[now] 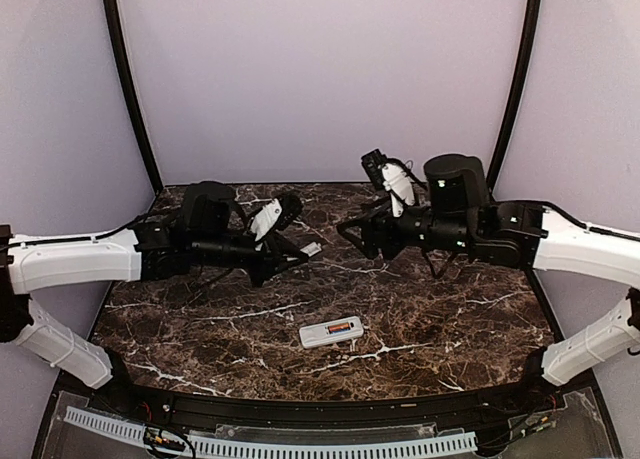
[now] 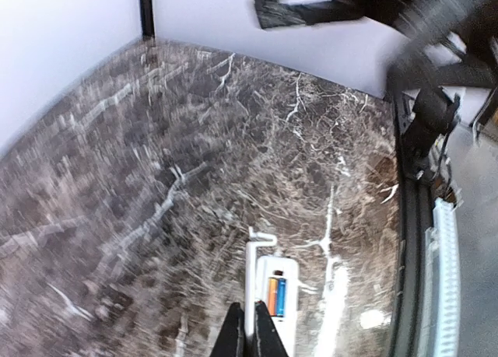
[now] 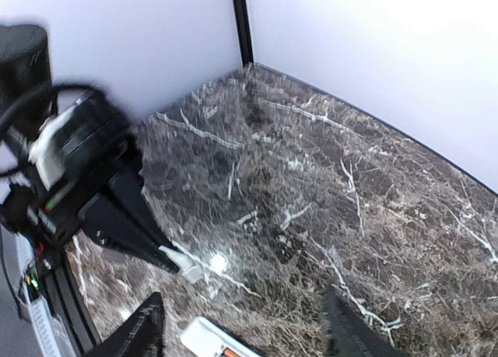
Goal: Load the batteries into the remote control
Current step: Pass from the right arm to the left, then pass from the left arm to the right
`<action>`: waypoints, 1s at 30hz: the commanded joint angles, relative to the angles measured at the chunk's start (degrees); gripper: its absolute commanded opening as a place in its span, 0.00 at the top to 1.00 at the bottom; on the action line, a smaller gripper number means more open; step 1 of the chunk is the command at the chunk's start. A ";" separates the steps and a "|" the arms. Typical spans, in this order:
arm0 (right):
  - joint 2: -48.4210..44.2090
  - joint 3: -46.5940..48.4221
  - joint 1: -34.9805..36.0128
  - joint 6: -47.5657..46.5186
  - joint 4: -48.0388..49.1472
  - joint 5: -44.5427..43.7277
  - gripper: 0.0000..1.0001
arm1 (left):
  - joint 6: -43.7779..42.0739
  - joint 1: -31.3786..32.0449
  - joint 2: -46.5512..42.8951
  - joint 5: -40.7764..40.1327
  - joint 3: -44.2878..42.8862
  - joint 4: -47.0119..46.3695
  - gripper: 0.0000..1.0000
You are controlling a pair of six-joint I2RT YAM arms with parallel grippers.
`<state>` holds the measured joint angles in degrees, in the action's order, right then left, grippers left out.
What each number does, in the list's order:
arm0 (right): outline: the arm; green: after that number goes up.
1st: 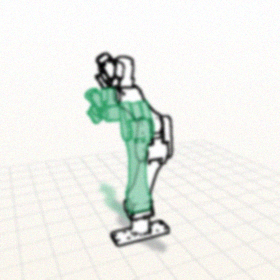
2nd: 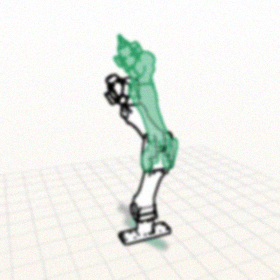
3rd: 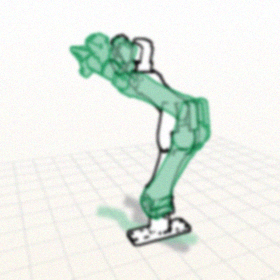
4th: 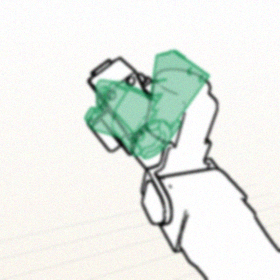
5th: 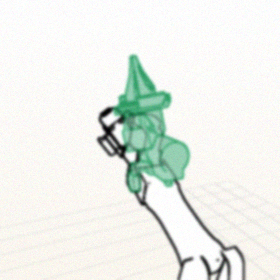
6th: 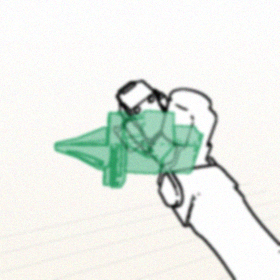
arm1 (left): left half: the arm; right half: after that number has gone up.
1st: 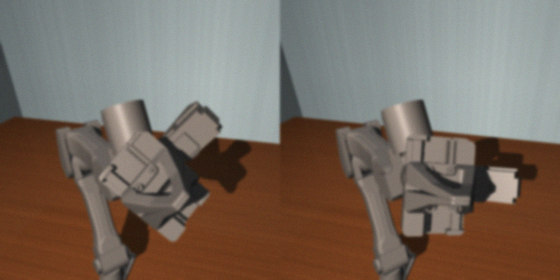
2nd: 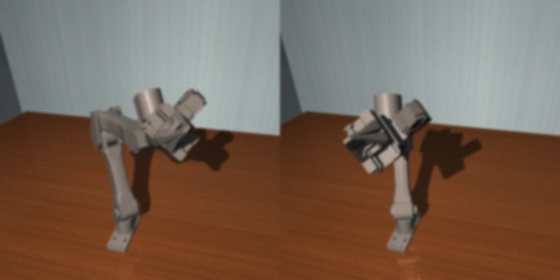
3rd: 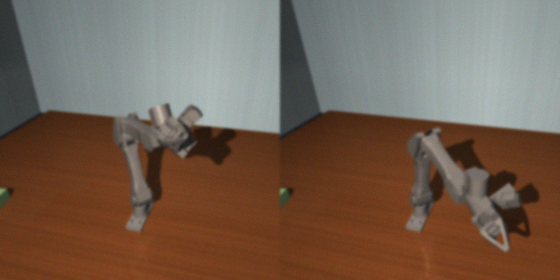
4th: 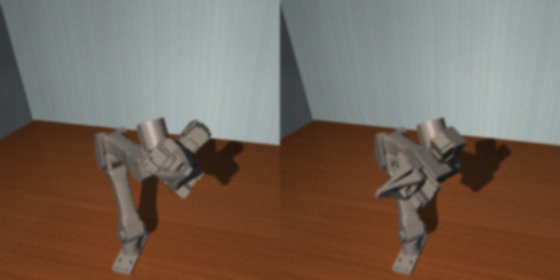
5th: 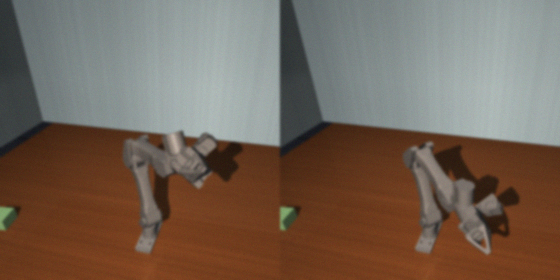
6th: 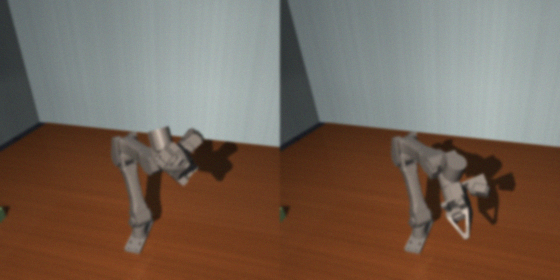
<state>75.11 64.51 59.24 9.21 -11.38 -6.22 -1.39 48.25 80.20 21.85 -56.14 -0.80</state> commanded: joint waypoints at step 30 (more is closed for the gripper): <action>3.16 3.03 -2.73 -13.37 0.31 30.84 0.27 | -97.73 20.16 0.74 -42.35 23.33 -71.70 1.00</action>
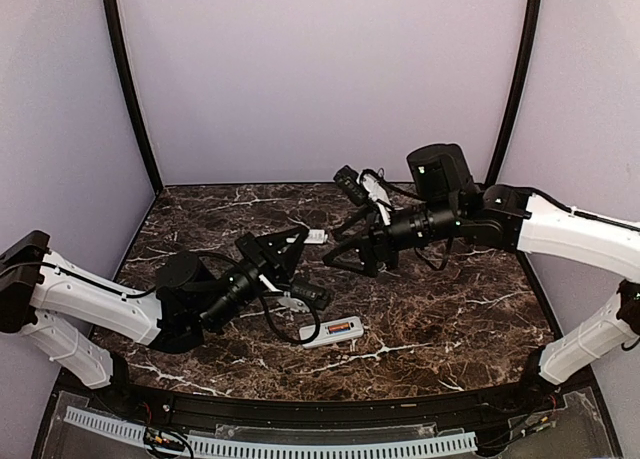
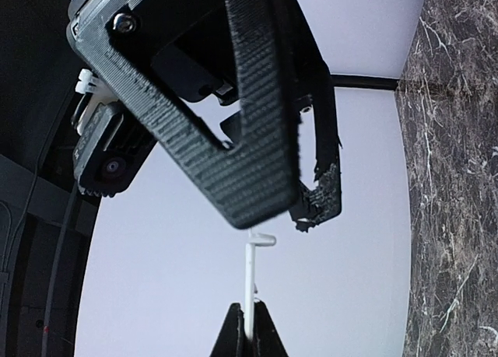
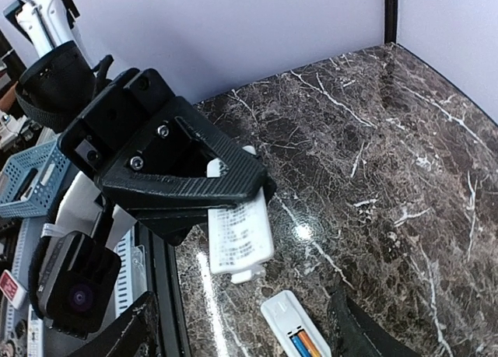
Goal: Load the batteries into the remote control
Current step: Pass from the left arm to the right
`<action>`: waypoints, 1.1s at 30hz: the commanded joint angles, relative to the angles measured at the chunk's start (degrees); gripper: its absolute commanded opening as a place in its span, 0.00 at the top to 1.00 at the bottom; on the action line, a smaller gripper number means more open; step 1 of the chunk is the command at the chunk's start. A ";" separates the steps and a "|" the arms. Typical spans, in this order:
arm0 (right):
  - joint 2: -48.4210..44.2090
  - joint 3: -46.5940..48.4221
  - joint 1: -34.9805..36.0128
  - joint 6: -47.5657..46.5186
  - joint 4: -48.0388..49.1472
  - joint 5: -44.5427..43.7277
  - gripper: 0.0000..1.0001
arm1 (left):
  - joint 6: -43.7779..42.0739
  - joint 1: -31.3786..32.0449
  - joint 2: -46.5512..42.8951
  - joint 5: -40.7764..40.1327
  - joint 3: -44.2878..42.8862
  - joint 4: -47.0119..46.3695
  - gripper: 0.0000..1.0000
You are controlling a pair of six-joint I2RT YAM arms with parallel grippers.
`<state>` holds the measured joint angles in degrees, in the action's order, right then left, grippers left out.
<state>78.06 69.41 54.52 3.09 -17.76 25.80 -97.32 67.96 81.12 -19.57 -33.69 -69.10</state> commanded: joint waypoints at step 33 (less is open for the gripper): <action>-0.30 -10.09 3.72 -18.34 28.57 -5.66 0.71 | 0.58 0.59 -1.06 -0.65 0.91 -1.68 1.00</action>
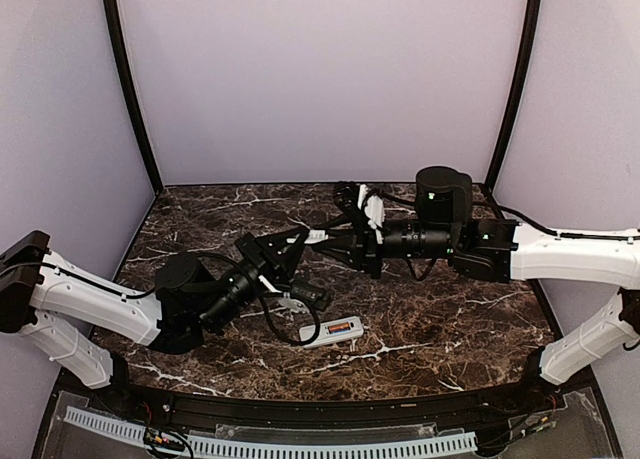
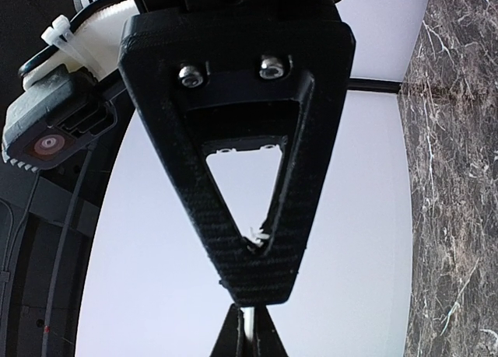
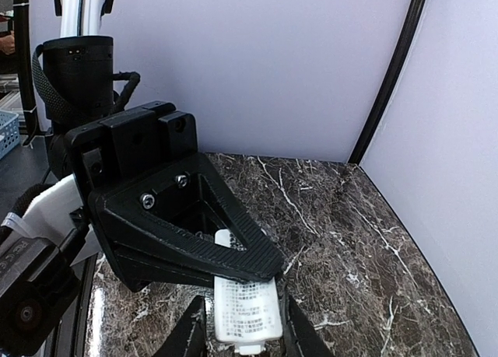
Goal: Load the batteries into the remote control
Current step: Pass from the left arm to the right, then adjust the remote control without the battery cover at the center of the board.
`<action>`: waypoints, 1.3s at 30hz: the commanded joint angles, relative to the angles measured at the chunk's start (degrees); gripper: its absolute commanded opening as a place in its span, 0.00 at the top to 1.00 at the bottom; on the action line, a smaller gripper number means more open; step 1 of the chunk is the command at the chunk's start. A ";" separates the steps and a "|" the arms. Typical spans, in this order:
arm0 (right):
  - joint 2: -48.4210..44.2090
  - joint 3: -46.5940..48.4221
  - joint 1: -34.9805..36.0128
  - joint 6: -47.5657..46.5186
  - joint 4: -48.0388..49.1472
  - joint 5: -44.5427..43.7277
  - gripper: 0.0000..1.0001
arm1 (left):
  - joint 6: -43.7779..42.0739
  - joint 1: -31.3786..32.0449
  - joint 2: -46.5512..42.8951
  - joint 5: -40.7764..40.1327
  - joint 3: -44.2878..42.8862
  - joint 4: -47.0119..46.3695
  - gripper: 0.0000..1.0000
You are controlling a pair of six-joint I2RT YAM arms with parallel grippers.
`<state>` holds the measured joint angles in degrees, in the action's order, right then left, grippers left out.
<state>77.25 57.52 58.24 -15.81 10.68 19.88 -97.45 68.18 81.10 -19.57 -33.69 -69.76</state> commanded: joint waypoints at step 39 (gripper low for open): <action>-4.36 -4.91 -9.79 -7.43 -16.51 5.44 0.90 | 68.37 -3.11 -13.46 18.68 -5.39 59.69 0.19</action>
<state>73.25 55.16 50.43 -18.61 -0.73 23.14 -63.33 67.68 71.70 -20.16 -34.17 -42.19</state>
